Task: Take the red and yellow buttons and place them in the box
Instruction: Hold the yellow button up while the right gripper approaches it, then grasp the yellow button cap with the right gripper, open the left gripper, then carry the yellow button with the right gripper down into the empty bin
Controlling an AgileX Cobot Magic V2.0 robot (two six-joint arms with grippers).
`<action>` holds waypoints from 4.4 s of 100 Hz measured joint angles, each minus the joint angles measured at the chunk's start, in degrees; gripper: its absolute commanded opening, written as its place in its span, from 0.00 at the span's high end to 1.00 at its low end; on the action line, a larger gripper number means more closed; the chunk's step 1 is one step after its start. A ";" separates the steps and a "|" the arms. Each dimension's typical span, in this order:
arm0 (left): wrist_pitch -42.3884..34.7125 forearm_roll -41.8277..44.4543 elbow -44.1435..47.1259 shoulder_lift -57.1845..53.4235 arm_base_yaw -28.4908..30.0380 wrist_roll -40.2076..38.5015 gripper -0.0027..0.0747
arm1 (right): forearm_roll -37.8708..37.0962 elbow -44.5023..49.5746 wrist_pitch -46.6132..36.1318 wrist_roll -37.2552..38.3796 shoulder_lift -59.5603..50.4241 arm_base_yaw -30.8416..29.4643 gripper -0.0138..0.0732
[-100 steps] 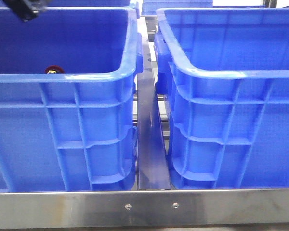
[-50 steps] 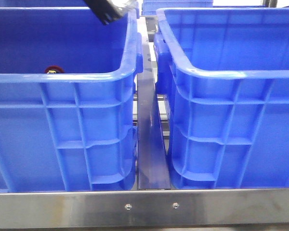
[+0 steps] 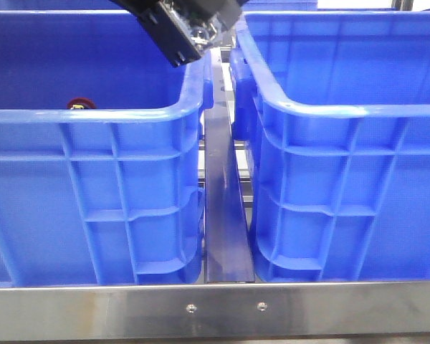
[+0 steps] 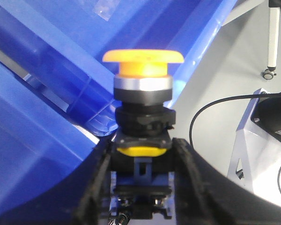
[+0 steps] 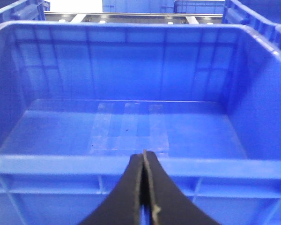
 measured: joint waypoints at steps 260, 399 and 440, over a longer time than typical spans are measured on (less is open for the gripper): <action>0.00 -0.05 0.00 0.00 0.00 0.12 0.91 | 82.72 -43.94 40.99 -38.59 70.74 12.60 0.61; 0.44 0.67 0.00 -1.91 0.00 0.12 0.29 | 79.22 -51.06 34.65 -56.10 70.81 -5.15 0.61; 0.20 0.77 0.00 -1.91 0.00 0.12 0.29 | 76.79 -51.06 15.11 -78.26 76.18 -5.91 0.61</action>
